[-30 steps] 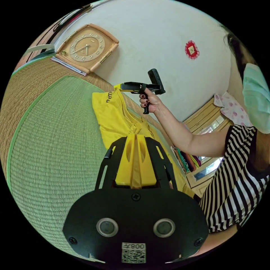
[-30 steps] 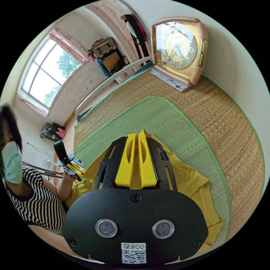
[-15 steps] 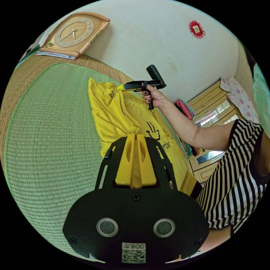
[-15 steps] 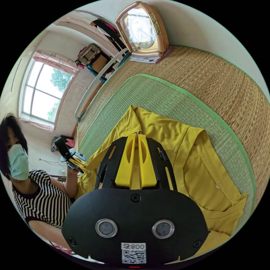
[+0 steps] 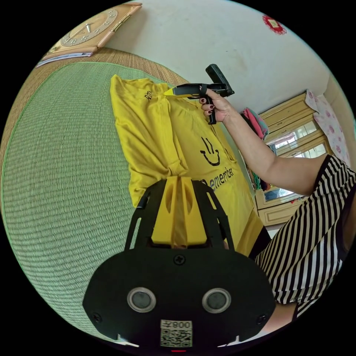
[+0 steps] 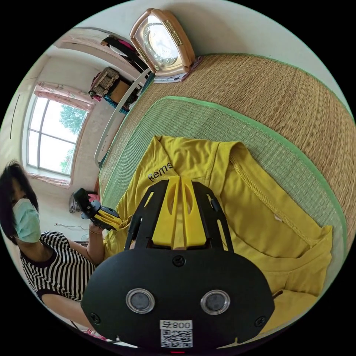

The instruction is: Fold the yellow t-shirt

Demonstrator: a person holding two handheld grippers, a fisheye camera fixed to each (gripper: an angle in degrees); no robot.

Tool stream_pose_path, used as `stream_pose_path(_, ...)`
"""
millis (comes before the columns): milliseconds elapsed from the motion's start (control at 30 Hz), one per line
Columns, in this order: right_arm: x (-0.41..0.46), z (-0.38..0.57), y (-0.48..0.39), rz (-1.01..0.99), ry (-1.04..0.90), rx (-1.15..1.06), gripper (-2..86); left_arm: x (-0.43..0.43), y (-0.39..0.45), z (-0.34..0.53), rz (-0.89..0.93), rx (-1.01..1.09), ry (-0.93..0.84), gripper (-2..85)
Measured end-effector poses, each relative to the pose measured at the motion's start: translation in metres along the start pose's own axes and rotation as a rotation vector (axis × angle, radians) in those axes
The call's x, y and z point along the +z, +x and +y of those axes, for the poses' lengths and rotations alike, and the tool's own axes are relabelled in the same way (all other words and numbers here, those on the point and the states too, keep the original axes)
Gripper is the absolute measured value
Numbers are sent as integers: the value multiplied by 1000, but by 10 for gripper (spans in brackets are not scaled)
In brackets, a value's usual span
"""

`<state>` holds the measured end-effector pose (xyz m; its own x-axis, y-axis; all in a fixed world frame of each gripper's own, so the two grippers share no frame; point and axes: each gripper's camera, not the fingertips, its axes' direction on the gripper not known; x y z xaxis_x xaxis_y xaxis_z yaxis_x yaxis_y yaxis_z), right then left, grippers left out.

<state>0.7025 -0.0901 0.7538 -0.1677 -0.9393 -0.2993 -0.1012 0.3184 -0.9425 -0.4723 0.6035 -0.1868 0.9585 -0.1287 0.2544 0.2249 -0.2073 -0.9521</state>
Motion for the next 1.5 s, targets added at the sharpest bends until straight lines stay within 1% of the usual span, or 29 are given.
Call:
stream_pose_path(167, -15, 16, -6, -33, 71, -3, 3, 2, 0, -7, 53, 9, 3, 15)
stream_pose_path(233, -11, 18, -25, -86, 69, -73, 2, -3, -1, -9, 123, 23, 76, 10)
stream_pose_path(267, -8, 17, -30, -89, 63, -88, 2, -4, -2, -10, 129, 19, 94, 9)
stream_pose_path(367, 18, 11, -53, -27, -22, -147, 2, -8, -6, -11, 65, -38, 151, 6)
stream_pose_path(433, 41, 9, -52, 64, -85, -126, 2, -4, -11, -13, -8, -106, 121, 4)
stream_pose_path(500, 49, 12, -48, 65, -91, -110, 2, 1, -15, -16, -51, -142, 76, 4)
stream_pose_path(567, 47, 16, -45, 44, -72, -91, 2, 2, -16, -17, -36, -143, 83, 4)
stream_pose_path(667, 40, 20, -56, 64, -25, -105, 2, -1, -15, -19, -24, -123, 121, 3)
stream_pose_path(733, 40, 14, -78, 82, 5, -159, 2, -4, -16, -19, 24, -116, 172, 3)
stream_pose_path(800, 48, 2, -96, 95, 15, -205, 2, -4, -18, -19, 32, -128, 190, 3)
stream_pose_path(867, 62, -13, -109, 111, 8, -235, 1, -1, -18, -21, -4, -140, 156, 3)
stream_pose_path(933, 85, -34, -121, 134, -2, -258, 1, 5, -17, -25, -61, -132, 80, 3)
stream_pose_path(1067, 124, -61, -120, 276, -76, -233, 1, 5, -17, -26, -59, -122, 77, 2)
stream_pose_path(1167, 128, -67, -113, 246, -62, -208, 1, 4, -23, -23, -3, -126, 94, 2)
stream_pose_path(1333, 116, -37, -122, 265, -10, -237, 2, -1, -26, -18, 55, -113, 164, 2)
stream_pose_path(1400, 108, -15, -128, 265, 8, -263, 2, 1, -27, -18, 27, -118, 129, 2)
stream_pose_path(1433, 107, 1, -132, 255, -1, -279, 2, 5, -28, -18, 2, -124, 88, 2)
stream_pose_path(1500, 113, 23, -134, 251, -31, -300, 2, 7, -28, -18, 6, -119, 75, 2)
